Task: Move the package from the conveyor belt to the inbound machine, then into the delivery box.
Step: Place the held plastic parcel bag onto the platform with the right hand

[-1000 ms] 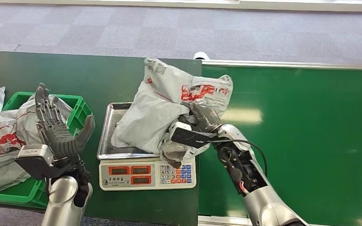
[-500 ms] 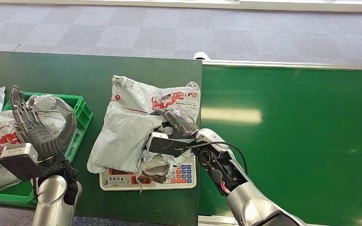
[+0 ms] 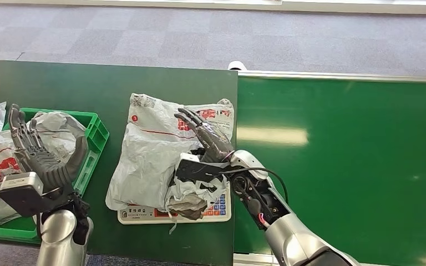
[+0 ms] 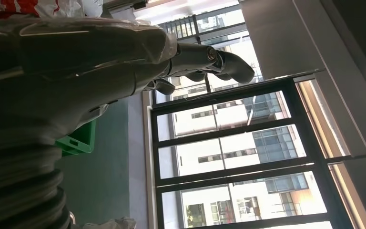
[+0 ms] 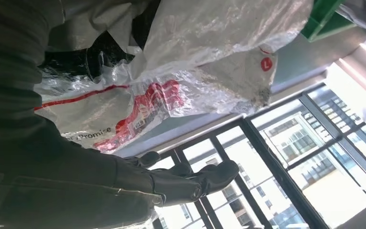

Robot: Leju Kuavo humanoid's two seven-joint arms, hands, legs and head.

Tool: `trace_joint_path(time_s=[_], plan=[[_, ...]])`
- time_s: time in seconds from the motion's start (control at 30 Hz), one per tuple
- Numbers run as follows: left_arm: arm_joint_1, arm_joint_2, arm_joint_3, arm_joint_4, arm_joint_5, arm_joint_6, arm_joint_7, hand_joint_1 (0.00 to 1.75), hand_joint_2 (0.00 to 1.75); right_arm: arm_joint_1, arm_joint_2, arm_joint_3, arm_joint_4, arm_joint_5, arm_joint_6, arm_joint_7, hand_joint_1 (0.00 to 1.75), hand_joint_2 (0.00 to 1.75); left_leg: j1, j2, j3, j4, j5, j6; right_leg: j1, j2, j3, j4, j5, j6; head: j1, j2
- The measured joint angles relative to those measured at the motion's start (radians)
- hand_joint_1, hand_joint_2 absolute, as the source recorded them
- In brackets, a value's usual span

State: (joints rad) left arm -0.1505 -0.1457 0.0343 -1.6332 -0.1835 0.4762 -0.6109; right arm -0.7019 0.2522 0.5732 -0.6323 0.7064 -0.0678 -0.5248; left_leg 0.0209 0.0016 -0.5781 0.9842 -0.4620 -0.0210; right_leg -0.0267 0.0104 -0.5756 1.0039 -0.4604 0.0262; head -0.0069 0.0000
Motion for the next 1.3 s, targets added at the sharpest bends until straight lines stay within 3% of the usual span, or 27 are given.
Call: trace_joint_path(time_s=[0.1,0.2,0.4,0.6,0.83,1.07,1.3], plan=[[0.006,-0.002,-0.002,-0.003,-0.011,-0.03,0.008,0.0,1.75,0.016,0.0,-0.026,-0.04,-0.096,0.029,-0.049,0.0,1.75,0.0,0.0,0.0,0.0,0.0,0.0,0.0,0.0,0.0,0.0,0.0,0.0,0.0,0.0],[0.009,-0.002,-0.017,-0.008,-0.02,-0.084,0.032,0.0,1.75,0.052,0.001,-0.064,-0.108,-0.235,0.118,-0.086,0.0,1.75,0.0,0.0,0.0,0.0,0.0,0.0,0.0,0.0,0.0,0.0,0.0,0.0,0.0,0.0],[0.003,-0.002,-0.072,-0.009,-0.039,-0.168,0.088,0.0,1.75,0.148,0.007,-0.124,-0.278,-0.443,0.213,-0.09,0.0,1.75,0.0,0.0,0.0,0.0,0.0,0.0,0.0,0.0,-0.001,0.0,0.0,0.0,0.0,0.0],[-0.015,0.004,-0.122,-0.001,-0.068,-0.215,0.134,0.0,1.75,0.229,0.006,-0.151,-0.404,-0.534,0.244,-0.075,0.0,1.75,0.0,0.0,0.0,0.0,0.0,0.0,0.0,0.0,-0.001,0.0,0.0,0.0,0.0,0.0],[-0.075,0.025,-0.201,0.063,-0.237,-0.257,0.273,0.0,1.75,0.302,0.005,-0.173,-0.534,-0.557,0.226,-0.059,0.0,1.75,0.0,0.0,0.0,0.0,0.0,0.0,0.0,0.0,-0.001,0.0,0.0,0.0,0.0,0.0],[-0.176,0.035,-0.292,0.224,-0.554,-0.299,0.477,0.0,1.75,0.364,0.004,-0.166,-0.702,-0.538,0.19,-0.045,0.0,1.75,0.0,0.0,0.0,0.0,0.0,0.0,0.0,-0.001,-0.001,0.0,0.0,0.0,0.0,0.0],[-0.387,0.003,-0.401,0.621,-0.806,-0.368,0.621,0.0,1.75,0.385,0.005,-0.141,-0.853,-0.52,0.155,0.008,0.0,1.75,0.0,0.0,0.0,0.0,0.0,0.0,0.0,-0.001,0.0,0.0,0.0,0.0,0.0,0.0]])
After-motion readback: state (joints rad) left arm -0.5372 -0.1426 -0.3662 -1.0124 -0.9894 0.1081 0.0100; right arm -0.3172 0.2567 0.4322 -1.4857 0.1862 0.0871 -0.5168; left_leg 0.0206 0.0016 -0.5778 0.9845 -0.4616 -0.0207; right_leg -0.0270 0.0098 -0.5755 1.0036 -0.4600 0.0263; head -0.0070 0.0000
